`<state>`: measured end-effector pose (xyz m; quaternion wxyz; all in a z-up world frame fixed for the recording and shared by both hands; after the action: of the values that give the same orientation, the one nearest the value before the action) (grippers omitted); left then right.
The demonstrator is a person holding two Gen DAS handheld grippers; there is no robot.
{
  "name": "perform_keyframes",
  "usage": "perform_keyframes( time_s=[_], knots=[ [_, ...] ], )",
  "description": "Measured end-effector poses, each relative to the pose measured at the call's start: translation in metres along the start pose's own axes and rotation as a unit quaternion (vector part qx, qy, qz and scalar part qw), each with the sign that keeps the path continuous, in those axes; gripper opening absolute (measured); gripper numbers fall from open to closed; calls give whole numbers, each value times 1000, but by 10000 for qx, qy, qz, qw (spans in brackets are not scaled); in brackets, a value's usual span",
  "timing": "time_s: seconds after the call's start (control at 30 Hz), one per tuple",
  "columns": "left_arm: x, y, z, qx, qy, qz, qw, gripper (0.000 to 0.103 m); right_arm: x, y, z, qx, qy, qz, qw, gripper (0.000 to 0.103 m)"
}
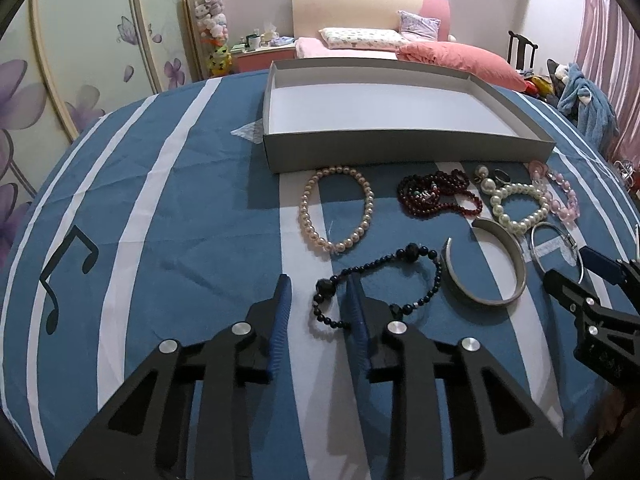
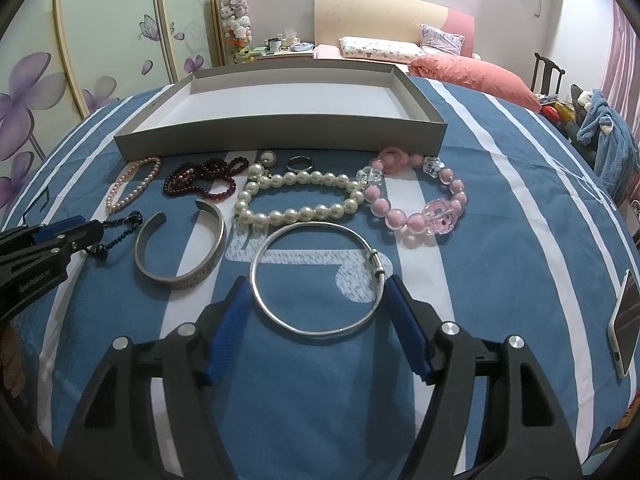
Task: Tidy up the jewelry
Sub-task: 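Close the left tool on the black bracelet while the right tool closes on the silver bangle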
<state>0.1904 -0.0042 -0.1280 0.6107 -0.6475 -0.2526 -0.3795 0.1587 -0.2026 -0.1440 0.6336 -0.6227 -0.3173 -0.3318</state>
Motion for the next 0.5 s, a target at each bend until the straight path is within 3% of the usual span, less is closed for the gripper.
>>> perform_keyframes(
  time_s=[0.5],
  knots=[
    [-1,-1,-6,66,96,-74,9999,30,0,0,-1,-3,0,0,10000,68]
  ],
)
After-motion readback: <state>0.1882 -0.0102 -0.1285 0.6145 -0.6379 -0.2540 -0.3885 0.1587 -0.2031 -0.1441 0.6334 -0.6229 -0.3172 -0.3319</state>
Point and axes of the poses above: each gripper's, at about its wrist camera, not at the fingertips, and y roughly the way its jaws point, z to its left, x to its top, the point moved 7 cm from there along y, roughly the way its jaws point, and after that the axes turned 15 degrees about -z, right-handed, at the moved point
